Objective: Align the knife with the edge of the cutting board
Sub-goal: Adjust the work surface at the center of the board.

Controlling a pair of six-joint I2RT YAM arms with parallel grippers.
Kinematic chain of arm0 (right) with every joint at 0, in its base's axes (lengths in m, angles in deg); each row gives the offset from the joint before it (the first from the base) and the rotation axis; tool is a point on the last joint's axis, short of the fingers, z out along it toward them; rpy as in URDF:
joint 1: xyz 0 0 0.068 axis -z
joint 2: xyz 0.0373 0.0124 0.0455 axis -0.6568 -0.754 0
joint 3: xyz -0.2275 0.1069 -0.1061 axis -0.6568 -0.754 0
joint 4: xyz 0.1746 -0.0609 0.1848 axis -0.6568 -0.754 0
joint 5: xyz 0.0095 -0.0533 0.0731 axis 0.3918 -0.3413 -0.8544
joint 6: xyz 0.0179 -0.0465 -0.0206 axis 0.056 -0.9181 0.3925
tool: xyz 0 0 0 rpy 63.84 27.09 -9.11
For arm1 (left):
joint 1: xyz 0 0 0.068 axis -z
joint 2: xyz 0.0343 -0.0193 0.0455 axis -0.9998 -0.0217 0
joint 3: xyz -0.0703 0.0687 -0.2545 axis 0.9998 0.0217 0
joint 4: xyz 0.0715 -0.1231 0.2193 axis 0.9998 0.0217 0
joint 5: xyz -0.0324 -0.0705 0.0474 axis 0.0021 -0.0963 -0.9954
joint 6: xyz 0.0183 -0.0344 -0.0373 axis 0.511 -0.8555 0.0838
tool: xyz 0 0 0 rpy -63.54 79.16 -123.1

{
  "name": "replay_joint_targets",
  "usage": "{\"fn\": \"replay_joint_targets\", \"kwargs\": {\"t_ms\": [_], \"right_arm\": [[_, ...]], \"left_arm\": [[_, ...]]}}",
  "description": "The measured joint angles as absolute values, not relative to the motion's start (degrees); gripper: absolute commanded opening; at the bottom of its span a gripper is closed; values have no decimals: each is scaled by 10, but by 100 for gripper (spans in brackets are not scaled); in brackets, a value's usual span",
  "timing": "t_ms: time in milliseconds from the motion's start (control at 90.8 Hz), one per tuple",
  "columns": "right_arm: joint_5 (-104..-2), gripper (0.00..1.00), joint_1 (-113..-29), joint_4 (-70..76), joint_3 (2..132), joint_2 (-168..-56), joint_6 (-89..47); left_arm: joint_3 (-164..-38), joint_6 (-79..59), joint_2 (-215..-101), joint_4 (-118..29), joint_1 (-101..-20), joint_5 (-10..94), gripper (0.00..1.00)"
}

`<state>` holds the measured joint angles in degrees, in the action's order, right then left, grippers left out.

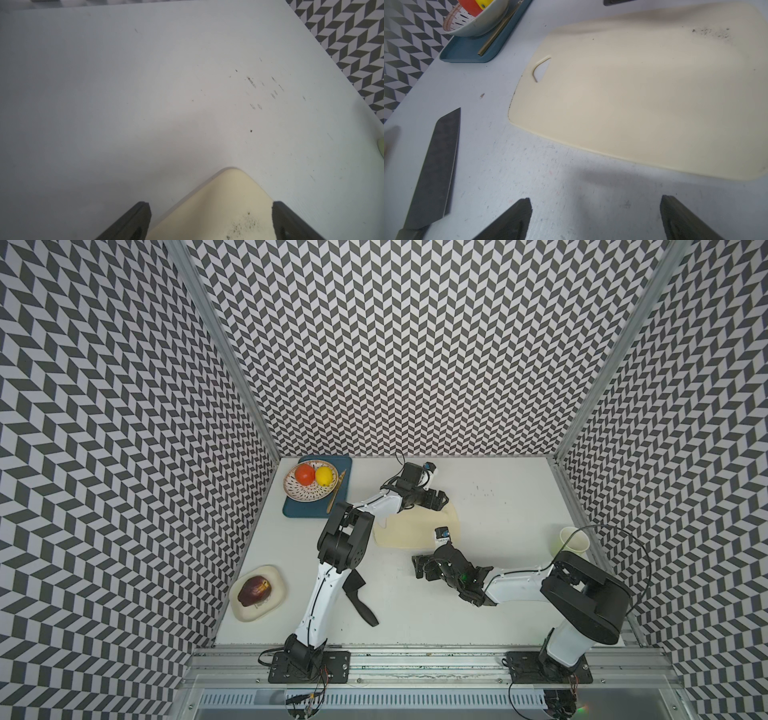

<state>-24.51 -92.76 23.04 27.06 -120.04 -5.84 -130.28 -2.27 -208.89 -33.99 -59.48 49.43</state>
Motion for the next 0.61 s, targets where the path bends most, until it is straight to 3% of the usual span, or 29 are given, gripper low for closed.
{"fn": "replay_joint_targets", "kwargs": {"t_ms": [374, 606], "right_arm": [[-248, 100, -862, 221, 290, -1227, -50], [-260, 100, -857, 222, 291, -1226, -53]], "left_arm": [[-1033, -161, -1795, -508, -613, 319, 98], [-839, -240, -1634, -543, -566, 173, 100]]}}
